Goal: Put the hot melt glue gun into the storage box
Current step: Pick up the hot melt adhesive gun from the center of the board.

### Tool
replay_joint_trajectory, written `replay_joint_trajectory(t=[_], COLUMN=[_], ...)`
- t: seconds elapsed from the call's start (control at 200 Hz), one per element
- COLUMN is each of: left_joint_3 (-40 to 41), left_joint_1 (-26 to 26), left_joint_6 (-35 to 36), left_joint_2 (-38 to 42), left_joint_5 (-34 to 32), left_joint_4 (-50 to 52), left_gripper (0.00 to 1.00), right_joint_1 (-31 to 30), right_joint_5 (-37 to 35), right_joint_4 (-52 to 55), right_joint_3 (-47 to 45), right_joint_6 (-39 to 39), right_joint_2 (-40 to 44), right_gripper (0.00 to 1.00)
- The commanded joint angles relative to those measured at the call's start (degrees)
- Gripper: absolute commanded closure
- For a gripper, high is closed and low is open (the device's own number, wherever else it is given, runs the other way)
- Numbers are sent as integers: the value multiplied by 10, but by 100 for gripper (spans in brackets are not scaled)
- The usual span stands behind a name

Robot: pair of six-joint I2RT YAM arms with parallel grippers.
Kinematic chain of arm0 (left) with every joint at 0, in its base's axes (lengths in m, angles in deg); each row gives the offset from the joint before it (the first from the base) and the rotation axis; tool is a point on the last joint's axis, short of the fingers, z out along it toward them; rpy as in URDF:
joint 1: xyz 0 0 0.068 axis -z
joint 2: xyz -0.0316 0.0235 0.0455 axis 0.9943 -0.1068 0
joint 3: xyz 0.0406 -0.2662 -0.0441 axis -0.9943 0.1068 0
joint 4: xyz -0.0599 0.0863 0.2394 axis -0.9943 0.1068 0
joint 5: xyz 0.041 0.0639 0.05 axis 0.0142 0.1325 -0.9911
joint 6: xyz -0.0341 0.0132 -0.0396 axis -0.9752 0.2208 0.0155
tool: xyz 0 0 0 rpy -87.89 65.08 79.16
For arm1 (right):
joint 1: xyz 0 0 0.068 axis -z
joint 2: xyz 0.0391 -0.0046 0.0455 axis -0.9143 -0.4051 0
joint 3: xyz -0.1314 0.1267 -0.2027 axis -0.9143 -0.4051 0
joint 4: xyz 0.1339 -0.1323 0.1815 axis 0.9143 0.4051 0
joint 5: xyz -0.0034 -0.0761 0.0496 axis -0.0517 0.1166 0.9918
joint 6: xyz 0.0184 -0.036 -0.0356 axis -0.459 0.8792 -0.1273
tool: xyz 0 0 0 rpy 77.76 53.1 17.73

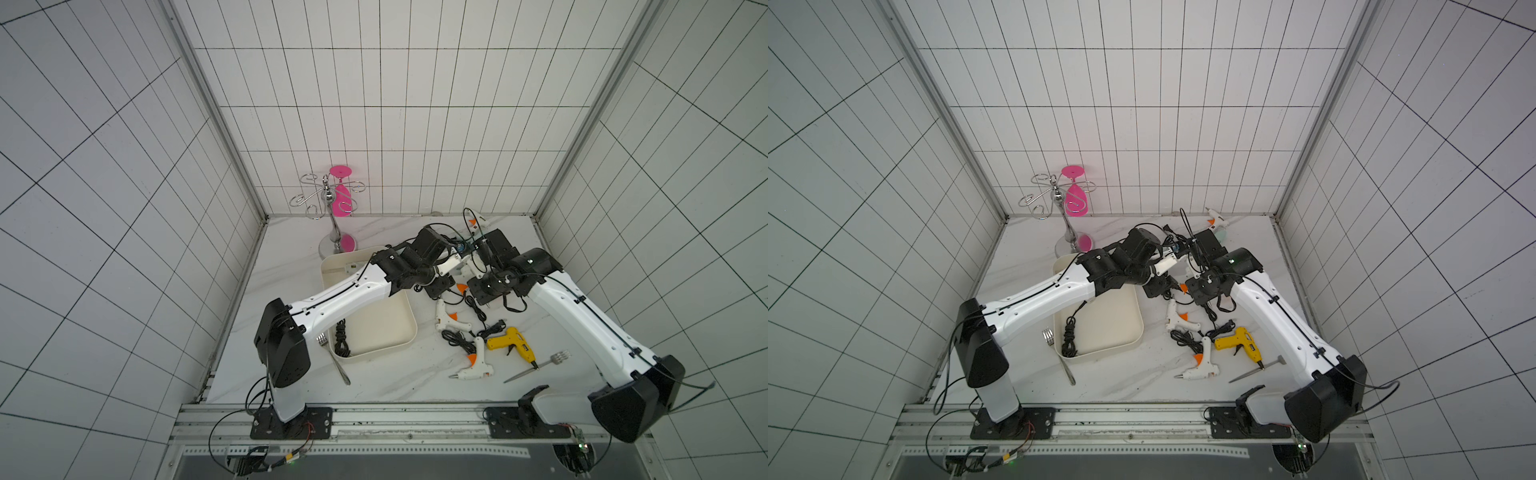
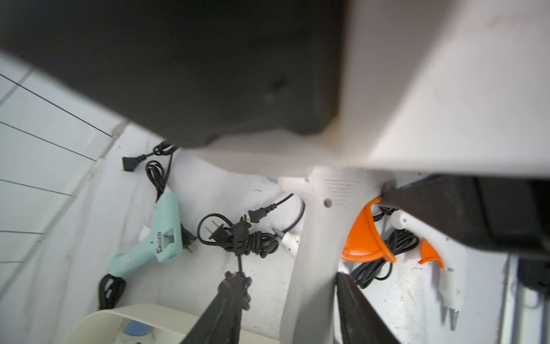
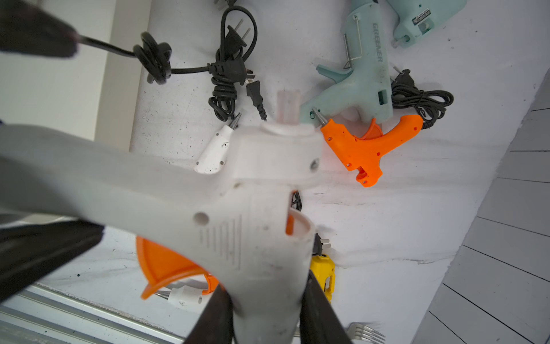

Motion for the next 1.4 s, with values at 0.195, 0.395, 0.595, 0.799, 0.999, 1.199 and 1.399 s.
replay_joint_trajectory(t=[0.195,0.395,0.595,0.799,0.999,1.199,1.399], left_joint_3=[31,34,78,128,200,193,203], left_joint_1=[7,6,5,4,4,6,8], left_joint_6=[2,-9,-7,-19,-23,-30,-34], left_joint_2=[-12,-13,21,63,117,126,128], left_joint_5=[18,3,-71,-94,-86,-69,-46], left_joint_4=[13,42,23,-23,-127,-145,-175], left_gripper=[61,47,41,41,40,39,39], right_joint_1=[-11,-11,-11,-6,-5,-8,-10], right_joint_5=[31,42,31,53,96,98,101], right_joint_4=[-43,-56,-44,-49,-53,-28,-33], right_joint_3=[27,22,5,1,3,9,10], right_joint_6=[-7,-2,19,8,1,6,1], right_joint_2=[30,27,26,41,46,26,27], right_gripper=[82,82,82,82,82,81,81])
